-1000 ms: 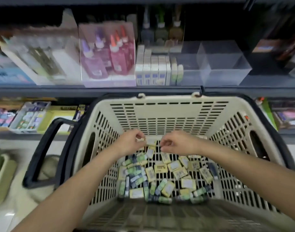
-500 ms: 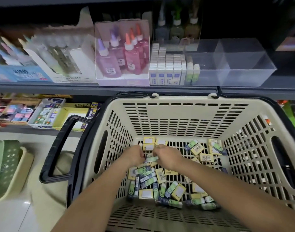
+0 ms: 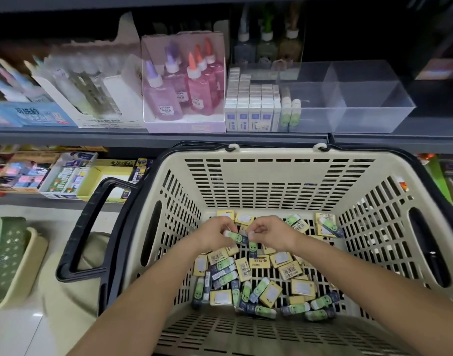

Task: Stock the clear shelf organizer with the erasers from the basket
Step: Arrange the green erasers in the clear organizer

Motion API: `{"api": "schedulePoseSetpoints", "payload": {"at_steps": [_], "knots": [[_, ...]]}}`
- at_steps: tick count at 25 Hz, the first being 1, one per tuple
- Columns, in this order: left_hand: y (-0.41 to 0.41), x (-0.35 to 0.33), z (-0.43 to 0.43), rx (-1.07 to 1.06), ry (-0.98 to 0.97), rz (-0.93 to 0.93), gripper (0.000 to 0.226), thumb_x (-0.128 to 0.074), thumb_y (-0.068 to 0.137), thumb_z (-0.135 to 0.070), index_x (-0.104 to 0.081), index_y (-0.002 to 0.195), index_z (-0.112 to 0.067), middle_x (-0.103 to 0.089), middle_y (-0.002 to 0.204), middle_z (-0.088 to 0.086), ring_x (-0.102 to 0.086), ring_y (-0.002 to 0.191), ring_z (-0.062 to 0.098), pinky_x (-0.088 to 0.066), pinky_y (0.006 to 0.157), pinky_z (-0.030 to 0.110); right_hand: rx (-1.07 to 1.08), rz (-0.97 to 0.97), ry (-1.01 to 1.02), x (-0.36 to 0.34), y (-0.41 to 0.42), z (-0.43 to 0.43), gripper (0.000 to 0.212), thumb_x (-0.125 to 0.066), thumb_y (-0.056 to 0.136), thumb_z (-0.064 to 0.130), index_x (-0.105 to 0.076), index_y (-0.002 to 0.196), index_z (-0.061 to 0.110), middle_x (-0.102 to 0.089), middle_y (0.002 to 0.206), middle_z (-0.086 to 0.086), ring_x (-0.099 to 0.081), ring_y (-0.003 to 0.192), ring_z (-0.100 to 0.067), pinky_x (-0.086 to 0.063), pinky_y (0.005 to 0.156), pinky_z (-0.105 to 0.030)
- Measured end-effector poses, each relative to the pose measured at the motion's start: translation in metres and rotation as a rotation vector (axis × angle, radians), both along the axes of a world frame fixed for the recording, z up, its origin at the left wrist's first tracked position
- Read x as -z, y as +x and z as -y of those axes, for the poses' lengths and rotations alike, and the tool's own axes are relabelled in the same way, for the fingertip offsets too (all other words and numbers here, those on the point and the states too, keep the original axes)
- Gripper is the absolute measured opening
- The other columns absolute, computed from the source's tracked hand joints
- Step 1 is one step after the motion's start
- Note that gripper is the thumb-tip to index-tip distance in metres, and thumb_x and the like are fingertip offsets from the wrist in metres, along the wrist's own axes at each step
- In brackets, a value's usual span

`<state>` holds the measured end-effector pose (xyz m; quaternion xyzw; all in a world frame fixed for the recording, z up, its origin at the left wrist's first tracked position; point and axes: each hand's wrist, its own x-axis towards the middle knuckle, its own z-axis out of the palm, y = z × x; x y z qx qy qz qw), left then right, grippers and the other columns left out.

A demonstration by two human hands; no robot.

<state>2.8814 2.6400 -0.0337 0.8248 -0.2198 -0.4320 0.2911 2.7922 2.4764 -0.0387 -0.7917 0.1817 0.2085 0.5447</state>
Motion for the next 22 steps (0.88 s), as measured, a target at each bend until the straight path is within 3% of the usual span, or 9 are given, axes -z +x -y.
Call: {"api": "schedulePoseSetpoints", "payload": {"at_steps": [2,5,8,11,14,16,18,20,22], "knots": [[0.000,-0.005,0.003,-0.123,-0.089,-0.157,0.026,-0.069,0.078,0.002,-0.060,0.090,-0.019,-0.055,0.093,0.007,-0.051,0.074,0.019,-0.045,0.070,0.029,0.034,-0.002,-0.003,-0.001,0.000,-0.001,0.019,-0.066,0.085,0.019,-0.064,0.103,0.011,-0.062,0.085,0.001,-0.056,0.075,-0.010,-0.045,0.067,-0.018],[-0.003,-0.007,0.007,-0.249,-0.151,-0.343,0.035,-0.062,0.078,0.013,-0.053,0.100,-0.013,-0.059,0.094,0.007,-0.058,0.074,0.016,-0.053,0.066,0.021,-0.002,-0.013,-0.004,0.000,0.002,-0.005,0.017,-0.065,0.086,0.017,-0.067,0.101,0.009,-0.061,0.079,0.001,-0.052,0.067,-0.007,-0.042,0.063,-0.015],[-0.006,-0.002,0.010,-0.317,-0.110,-0.327,0.039,-0.066,0.078,0.009,-0.046,0.108,-0.008,-0.056,0.094,0.007,-0.060,0.076,0.014,-0.056,0.067,0.021,0.029,-0.052,0.014,0.004,0.001,-0.010,0.014,-0.066,0.086,0.016,-0.069,0.097,0.008,-0.058,0.073,0.009,-0.052,0.063,-0.001,-0.042,0.056,-0.009],[0.005,0.003,0.011,-0.283,-0.048,-0.295,0.031,-0.070,0.078,0.003,-0.050,0.098,-0.009,-0.057,0.095,0.008,-0.062,0.079,0.015,-0.057,0.065,0.021,0.021,-0.062,0.022,0.007,0.000,-0.012,0.004,-0.066,0.085,0.014,-0.066,0.087,0.011,-0.058,0.072,0.007,-0.054,0.065,-0.004,-0.047,0.061,-0.014],[0.028,0.014,0.008,-0.404,0.128,-0.058,0.015,-0.066,0.082,-0.002,-0.053,0.086,-0.010,-0.057,0.088,0.006,-0.061,0.086,0.020,-0.057,0.076,0.031,-0.005,-0.071,-0.106,0.011,-0.003,-0.003,0.005,-0.065,0.086,0.015,-0.065,0.085,0.010,-0.058,0.074,0.002,-0.054,0.070,-0.012,-0.043,0.068,-0.021],[0.031,0.026,0.005,-0.282,0.308,0.177,0.024,-0.067,0.082,-0.012,-0.052,0.100,-0.010,-0.054,0.088,0.003,-0.057,0.088,0.021,-0.050,0.073,0.030,0.003,-0.078,-0.151,0.013,-0.007,0.008,0.011,-0.065,0.086,0.015,-0.062,0.076,0.013,-0.056,0.069,0.002,-0.052,0.066,-0.011,-0.042,0.065,-0.020],[0.026,0.037,0.006,-0.242,0.346,0.229,0.040,-0.069,0.082,-0.018,-0.048,0.114,-0.007,-0.056,0.091,0.004,-0.056,0.087,0.021,-0.045,0.069,0.028,0.019,-0.085,-0.167,0.014,-0.009,0.018,0.013,-0.064,0.086,0.014,-0.063,0.074,0.013,-0.053,0.067,0.007,-0.050,0.062,-0.006,-0.041,0.063,-0.020],[0.023,0.044,0.008,-0.258,0.325,0.257,0.045,-0.069,0.082,-0.020,-0.048,0.119,-0.005,-0.060,0.105,0.010,-0.058,0.095,0.024,-0.048,0.075,0.031,0.051,-0.086,-0.163,0.014,-0.010,0.024,0.008,-0.065,0.086,0.013,-0.067,0.087,0.006,-0.053,0.074,0.010,-0.052,0.069,-0.007,-0.041,0.071,-0.023],[0.021,0.047,0.006,-0.184,0.315,0.307,0.043,-0.069,0.082,-0.017,-0.048,0.118,-0.007,-0.055,0.113,0.011,-0.056,0.102,0.027,-0.049,0.083,0.035,0.090,-0.094,-0.156,0.015,-0.009,0.028,0.018,-0.065,0.086,0.015,-0.066,0.098,0.002,-0.054,0.077,0.010,-0.052,0.072,-0.007,-0.041,0.071,-0.021]]}}
